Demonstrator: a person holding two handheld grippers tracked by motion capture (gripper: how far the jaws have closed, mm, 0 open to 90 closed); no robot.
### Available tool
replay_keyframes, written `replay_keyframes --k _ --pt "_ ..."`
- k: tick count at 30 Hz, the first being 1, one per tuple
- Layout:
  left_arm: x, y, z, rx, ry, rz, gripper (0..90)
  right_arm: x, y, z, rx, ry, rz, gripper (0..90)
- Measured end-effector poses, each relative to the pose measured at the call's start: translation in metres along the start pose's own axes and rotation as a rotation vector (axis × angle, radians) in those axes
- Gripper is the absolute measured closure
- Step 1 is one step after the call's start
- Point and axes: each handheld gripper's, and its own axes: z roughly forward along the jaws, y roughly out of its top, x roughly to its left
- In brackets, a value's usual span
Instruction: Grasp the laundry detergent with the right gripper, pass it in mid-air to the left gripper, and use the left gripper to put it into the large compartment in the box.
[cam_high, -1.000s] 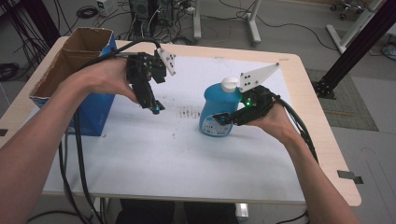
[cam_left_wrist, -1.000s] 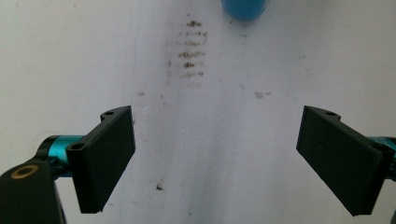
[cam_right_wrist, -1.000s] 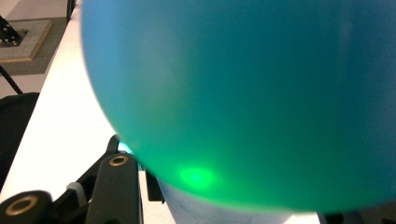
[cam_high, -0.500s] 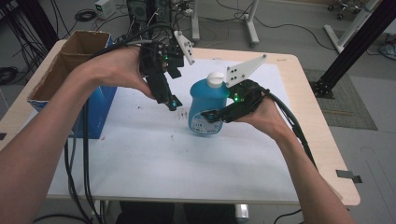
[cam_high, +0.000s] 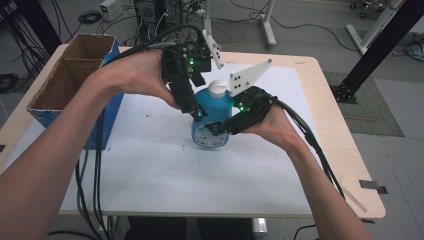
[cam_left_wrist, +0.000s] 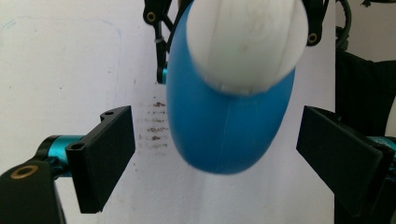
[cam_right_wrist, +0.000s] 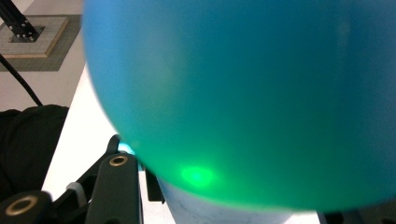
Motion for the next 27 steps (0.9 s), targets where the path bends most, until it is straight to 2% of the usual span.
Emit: replay_keyframes --k 7,16,27 --pt "-0.002 0.009 0.009 0.008 -0.007 0.0 11.6 0.002 0.003 0.0 -0.003 -0.001 0.004 46.1" --pt "-0.003 0.013 0.013 0.012 -0.006 0.004 11.9 0.001 0.002 0.002 0.003 -0.002 0.005 46.1" --pt "-0.003 0.015 0.015 0.017 -0.005 0.004 19.3 0.002 0.002 0.002 0.006 -0.004 0.001 46.1"
